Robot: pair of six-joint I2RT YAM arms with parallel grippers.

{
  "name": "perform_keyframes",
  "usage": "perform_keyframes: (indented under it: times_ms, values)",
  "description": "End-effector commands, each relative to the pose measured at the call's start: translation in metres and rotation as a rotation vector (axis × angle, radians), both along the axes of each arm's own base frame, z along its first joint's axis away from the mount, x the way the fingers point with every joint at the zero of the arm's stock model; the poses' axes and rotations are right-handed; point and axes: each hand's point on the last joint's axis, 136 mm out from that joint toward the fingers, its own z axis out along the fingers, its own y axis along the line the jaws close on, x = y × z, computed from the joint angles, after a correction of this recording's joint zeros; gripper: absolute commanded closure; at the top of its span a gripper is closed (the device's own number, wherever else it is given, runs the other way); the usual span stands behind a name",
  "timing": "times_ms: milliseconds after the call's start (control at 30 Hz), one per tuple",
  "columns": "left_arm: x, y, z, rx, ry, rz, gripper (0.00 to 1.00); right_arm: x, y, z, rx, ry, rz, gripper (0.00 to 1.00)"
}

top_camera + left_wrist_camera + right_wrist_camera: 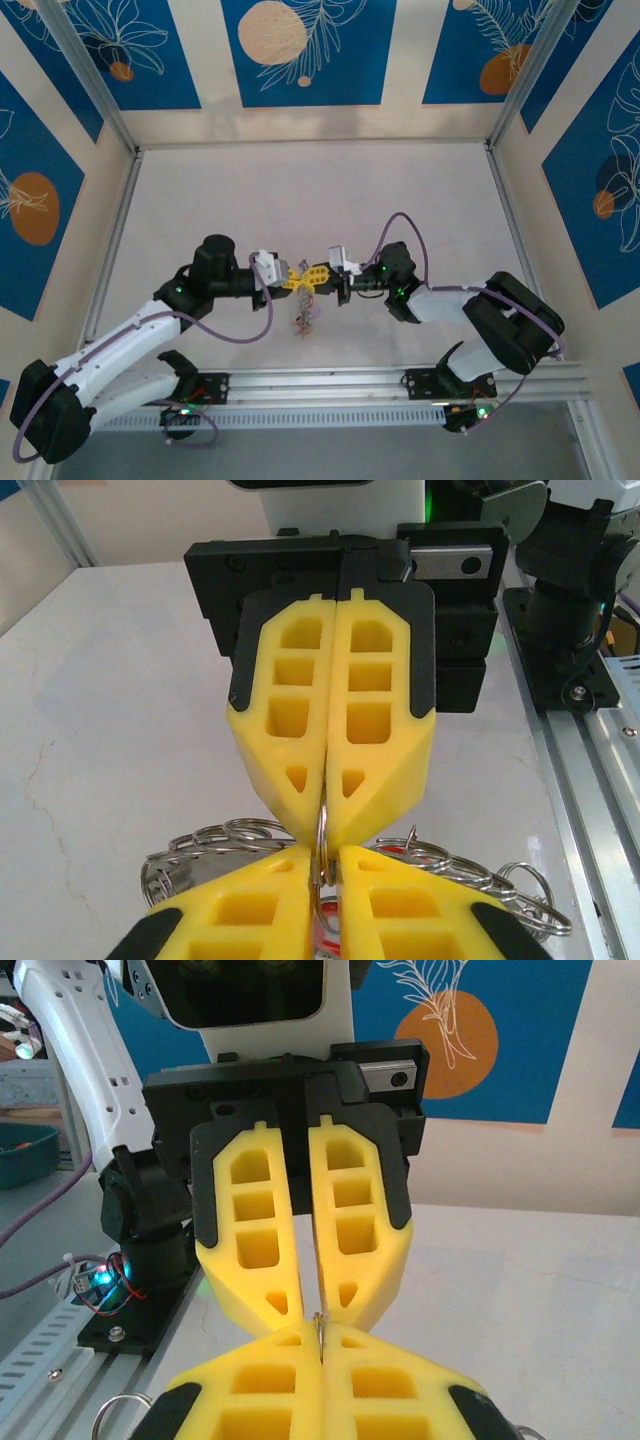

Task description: Put the keys on the keyring

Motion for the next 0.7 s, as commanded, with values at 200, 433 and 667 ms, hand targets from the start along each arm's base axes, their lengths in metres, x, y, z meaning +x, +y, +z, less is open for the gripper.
perform_keyframes:
  times_ms: [200,433,667]
  values:
    - [0.005,0.008,0.0,0.126,-0.034,0.008,1.0,-0.004,0.003,0.009,-0.03,-0.135,0.007,0.77]
    - [-0.003,0.025,0.003,0.343,-0.075,-0.035,1.0,0.002,-0.006,-0.011,-0.179,-0.143,-0.029,0.64]
    - [-0.004,0.022,0.003,0.467,-0.077,-0.083,1.0,0.007,-0.004,-0.009,-0.187,-0.076,-0.032,0.64]
